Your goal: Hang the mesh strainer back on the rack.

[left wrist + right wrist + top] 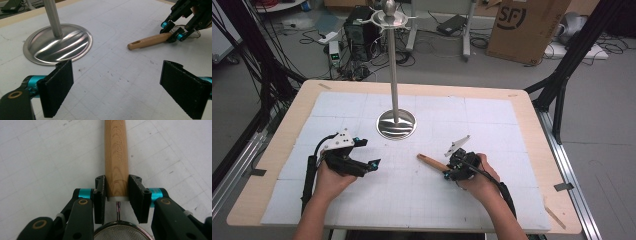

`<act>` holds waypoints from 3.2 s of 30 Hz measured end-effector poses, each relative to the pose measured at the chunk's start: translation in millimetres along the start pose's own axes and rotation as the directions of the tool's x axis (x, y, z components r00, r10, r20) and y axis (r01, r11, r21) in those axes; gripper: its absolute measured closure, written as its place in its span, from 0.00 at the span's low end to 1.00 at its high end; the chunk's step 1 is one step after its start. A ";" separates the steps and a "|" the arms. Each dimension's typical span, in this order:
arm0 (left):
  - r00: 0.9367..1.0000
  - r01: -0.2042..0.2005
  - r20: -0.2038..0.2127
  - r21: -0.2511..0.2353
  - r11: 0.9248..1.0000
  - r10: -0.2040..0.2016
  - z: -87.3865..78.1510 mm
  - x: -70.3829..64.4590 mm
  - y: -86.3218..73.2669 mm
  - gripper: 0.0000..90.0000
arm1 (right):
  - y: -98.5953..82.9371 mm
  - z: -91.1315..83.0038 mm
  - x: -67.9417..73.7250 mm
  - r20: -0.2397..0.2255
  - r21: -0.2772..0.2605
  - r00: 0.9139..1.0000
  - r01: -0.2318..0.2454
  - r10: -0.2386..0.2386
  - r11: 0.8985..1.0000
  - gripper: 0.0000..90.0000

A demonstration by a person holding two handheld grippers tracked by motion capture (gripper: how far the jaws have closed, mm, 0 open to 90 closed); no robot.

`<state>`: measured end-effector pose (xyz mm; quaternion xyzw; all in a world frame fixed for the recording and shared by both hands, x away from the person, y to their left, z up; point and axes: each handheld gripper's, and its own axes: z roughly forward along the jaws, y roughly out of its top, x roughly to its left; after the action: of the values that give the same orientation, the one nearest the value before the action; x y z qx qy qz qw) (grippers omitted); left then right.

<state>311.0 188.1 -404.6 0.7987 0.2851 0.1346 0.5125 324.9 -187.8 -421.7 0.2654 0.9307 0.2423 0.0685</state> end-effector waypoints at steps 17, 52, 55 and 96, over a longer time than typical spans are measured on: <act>1.000 0.000 0.000 0.004 1.000 0.000 0.2 -0.4 0.0 0.14 | 13.9 2.9 -2.6 -0.027 0.110 1.000 -0.008 0.011 0.994 0.70; 1.000 0.003 -0.002 -0.001 1.000 -0.003 -1.1 0.3 -0.3 0.14 | 17.2 -51.7 -14.1 0.019 -0.317 0.997 -0.063 0.073 0.946 0.77; 1.000 0.002 -0.004 0.001 1.000 -0.002 -0.5 1.1 -0.4 0.14 | 20.9 -59.7 -16.2 0.023 -0.359 0.997 -0.060 0.073 0.932 0.77; 1.000 0.007 0.003 -0.006 1.000 -0.007 -1.8 1.8 -0.7 0.14 | 102.9 -148.8 -39.6 0.112 -0.584 0.994 0.076 -0.013 0.808 0.77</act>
<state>311.3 190.7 -404.6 0.7962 0.2867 0.1325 0.5160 367.8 -194.1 -241.6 0.2214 0.8115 0.5023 0.2003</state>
